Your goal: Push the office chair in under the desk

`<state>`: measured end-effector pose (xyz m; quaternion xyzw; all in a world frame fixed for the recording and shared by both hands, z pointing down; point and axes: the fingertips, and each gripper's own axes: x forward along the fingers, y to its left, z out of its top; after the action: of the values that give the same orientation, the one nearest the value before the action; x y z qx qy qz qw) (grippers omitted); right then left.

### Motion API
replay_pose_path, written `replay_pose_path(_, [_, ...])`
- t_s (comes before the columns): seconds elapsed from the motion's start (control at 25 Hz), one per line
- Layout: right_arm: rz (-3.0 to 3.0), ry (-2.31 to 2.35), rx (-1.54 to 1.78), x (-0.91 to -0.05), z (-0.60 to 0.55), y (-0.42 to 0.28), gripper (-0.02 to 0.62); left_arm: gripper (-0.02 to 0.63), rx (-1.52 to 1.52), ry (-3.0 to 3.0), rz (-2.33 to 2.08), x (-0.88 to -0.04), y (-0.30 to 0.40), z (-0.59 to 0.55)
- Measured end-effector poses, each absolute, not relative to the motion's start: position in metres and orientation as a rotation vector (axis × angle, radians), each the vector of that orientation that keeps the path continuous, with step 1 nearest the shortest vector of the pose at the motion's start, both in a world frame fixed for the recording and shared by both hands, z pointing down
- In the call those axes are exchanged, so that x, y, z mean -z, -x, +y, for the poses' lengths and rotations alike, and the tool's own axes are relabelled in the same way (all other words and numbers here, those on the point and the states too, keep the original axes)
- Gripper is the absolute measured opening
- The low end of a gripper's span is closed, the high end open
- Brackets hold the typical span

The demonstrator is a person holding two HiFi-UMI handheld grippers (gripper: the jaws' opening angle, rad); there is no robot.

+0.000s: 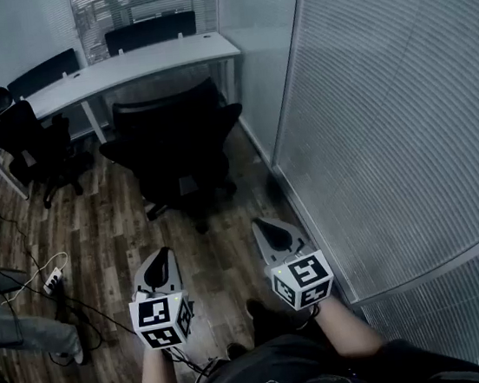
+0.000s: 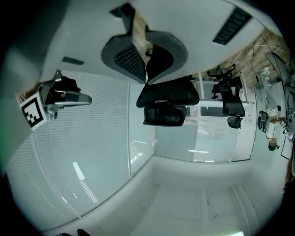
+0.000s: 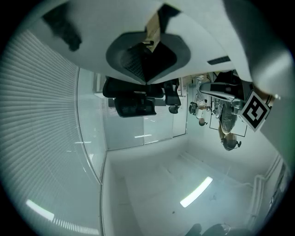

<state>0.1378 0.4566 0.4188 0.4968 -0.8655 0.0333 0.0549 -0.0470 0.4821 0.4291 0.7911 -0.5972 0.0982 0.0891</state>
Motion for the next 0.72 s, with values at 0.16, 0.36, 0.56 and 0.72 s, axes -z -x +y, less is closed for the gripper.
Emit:
replay_pose_path(0.16, [-2.618, -1.489, -0.091, -0.421, 0.446, -0.142, 0.021, 0.028, -0.304, -2.366, -1.777, -0.427, 0.039, 0.47])
replay_pose_path(0.36, [-2.612, -1.474, -0.086, -0.422, 0.439, -0.144, 0.021, 0.028, -0.298, -2.363, -1.777, -0.427, 0.035, 0.46])
replay_pose_path(0.56, [-2.614, -1.458, -0.08, -0.419, 0.436, -0.143, 0.021, 0.028, -0.31, -2.379, -1.77, -0.426, 0.033, 0.458])
replay_pose_path(0.72, [-2.622, -1.451, -0.087, -0.421, 0.44, -0.135, 0.021, 0.028, -0.302, -2.382, -1.78, -0.427, 0.042, 0.462])
